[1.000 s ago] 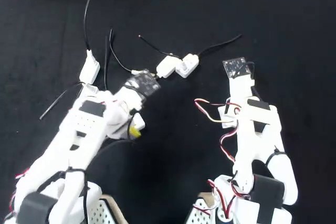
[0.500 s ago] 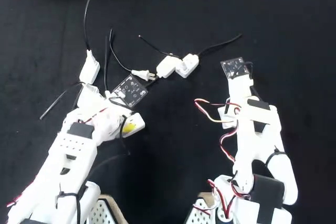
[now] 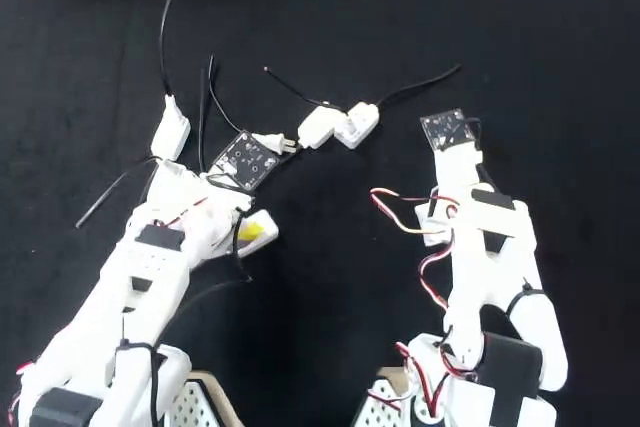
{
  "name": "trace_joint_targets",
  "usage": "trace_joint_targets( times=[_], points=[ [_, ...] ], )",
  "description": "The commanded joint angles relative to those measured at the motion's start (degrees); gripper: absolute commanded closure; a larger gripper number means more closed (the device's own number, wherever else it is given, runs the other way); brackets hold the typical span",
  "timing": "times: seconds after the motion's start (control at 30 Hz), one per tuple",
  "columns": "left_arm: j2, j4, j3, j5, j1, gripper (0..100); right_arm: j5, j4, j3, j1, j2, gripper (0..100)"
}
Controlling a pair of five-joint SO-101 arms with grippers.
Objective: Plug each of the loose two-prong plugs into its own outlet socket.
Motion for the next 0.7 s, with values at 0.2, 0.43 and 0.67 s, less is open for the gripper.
trace_joint_targets(
  times=[0.2,0.43,0.67],
  points=[
    [3.60,8.00,-0.92,-5.54,5.23,67,0.35,-0.44,-0.13,-0.79,0.04,96.9],
    [2.90,16.53,-5.41,-5.80,9.71,67,0.35,-0.53,-0.13,-0.79,0.04,96.9],
    [-4.75,17.23,0.48,-5.80,14.29,67,0.35,-0.62,-0.13,-0.79,0.04,96.9]
  ],
)
